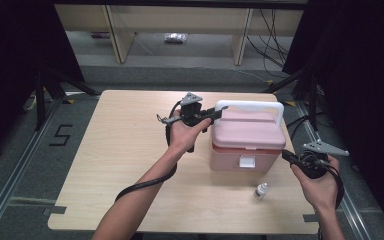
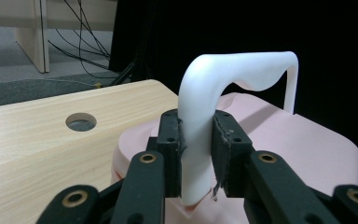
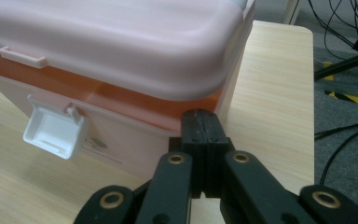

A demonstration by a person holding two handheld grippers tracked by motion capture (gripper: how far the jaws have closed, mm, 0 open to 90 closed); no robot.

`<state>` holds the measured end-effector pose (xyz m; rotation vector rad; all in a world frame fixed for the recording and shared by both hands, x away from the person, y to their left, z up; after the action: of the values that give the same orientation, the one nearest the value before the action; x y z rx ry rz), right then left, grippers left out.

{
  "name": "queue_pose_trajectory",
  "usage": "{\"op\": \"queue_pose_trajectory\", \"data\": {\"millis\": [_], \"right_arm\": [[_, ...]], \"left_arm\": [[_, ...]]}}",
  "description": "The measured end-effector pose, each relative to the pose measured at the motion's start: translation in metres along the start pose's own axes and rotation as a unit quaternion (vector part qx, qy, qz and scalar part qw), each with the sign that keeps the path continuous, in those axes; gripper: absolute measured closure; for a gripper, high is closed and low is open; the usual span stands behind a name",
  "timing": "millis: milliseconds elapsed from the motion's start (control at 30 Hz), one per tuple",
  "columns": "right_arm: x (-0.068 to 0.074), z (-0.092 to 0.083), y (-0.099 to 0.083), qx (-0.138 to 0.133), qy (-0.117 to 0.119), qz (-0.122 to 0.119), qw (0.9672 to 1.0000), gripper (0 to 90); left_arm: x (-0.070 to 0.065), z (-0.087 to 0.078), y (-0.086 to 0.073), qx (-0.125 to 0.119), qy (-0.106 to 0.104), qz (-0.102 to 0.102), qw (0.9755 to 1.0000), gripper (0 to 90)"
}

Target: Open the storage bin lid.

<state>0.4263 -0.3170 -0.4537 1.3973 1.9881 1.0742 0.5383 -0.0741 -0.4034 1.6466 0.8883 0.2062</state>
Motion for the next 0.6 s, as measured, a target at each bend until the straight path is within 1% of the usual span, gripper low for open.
{"op": "queue_pose_trajectory", "data": {"millis": [33,67,100,167,200,233,267,300,333,367,433,500,533,567,600], "right_arm": [[-0.001,0.0,0.001,-0.004,-0.003,-0.005,1.0,90.0],[0.0,-0.001,0.001,-0.002,-0.002,-0.002,1.0,90.0],[0.002,-0.001,0.003,-0.006,0.002,0.007,1.0,90.0],[0.002,-0.002,0.004,-0.008,0.0,0.013,0.9999,90.0],[0.0,-0.002,0.006,-0.015,-0.003,-0.001,0.9999,90.0],[0.0,-0.002,0.008,-0.02,-0.007,-0.001,0.9998,90.0],[0.001,-0.002,0.009,-0.023,-0.001,0.0,0.9997,90.0],[0.002,-0.004,0.009,-0.021,-0.006,0.006,0.9997,90.0],[0.002,-0.004,0.009,-0.021,-0.006,0.006,0.9997,90.0],[-0.001,-0.003,0.011,-0.026,-0.01,-0.009,0.9996,90.0],[0.0,-0.003,0.012,-0.029,-0.007,-0.004,0.9996,90.0],[0.0,-0.004,0.013,-0.035,-0.01,-0.004,0.9993,90.0],[0.003,-0.003,0.012,-0.034,-0.006,0.015,0.9993,90.0],[0.0,-0.003,0.013,-0.039,-0.01,0.001,0.9992,90.0],[0.0,-0.003,0.013,-0.039,-0.01,0.001,0.9992,90.0]], "left_arm": [[0.0,0.0,0.0,0.0,0.0,0.0,1.0,74.3],[0.0,0.0,0.0,0.001,-0.001,0.001,1.0,74.2],[0.0,0.0,0.0,0.002,-0.001,0.004,1.0,74.2],[0.0,0.0,0.0,0.0,0.0,0.01,1.0,74.0],[0.0,-0.001,0.0,-0.001,0.0,0.013,0.9999,73.9],[0.0,-0.001,0.0,-0.003,0.0,0.017,0.9998,73.8],[0.0,-0.001,0.001,-0.005,-0.001,0.022,0.9997,73.6],[0.0,-0.002,0.001,-0.007,0.0,0.025,0.9997,71.7],[0.0,-0.002,0.001,-0.009,0.0,0.027,0.9996,71.7],[0.0,-0.002,0.002,-0.01,-0.001,0.032,0.9994,70.5],[-0.001,-0.003,0.002,-0.012,0.001,0.039,0.9992,67.9],[-0.002,-0.004,0.002,-0.013,0.0,0.044,0.9989,65.5],[-0.003,-0.004,0.003,-0.015,0.0,0.045,0.9989,64.5],[-0.003,-0.005,0.003,-0.018,0.0,0.047,0.9987,62.3],[-0.004,-0.006,0.004,-0.021,0.0,0.048,0.9986,62.3]]}}
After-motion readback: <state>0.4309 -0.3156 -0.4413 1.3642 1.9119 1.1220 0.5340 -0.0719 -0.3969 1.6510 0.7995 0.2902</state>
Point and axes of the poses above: each handheld gripper's, and its own axes: z roughly forward along the jaws, y roughly out of its top, x roughly to its left, the point moved 9 cm from there along z, roughly forward along the jaws, and after that the axes turned 2 degrees about x, right-handed, at the moved point
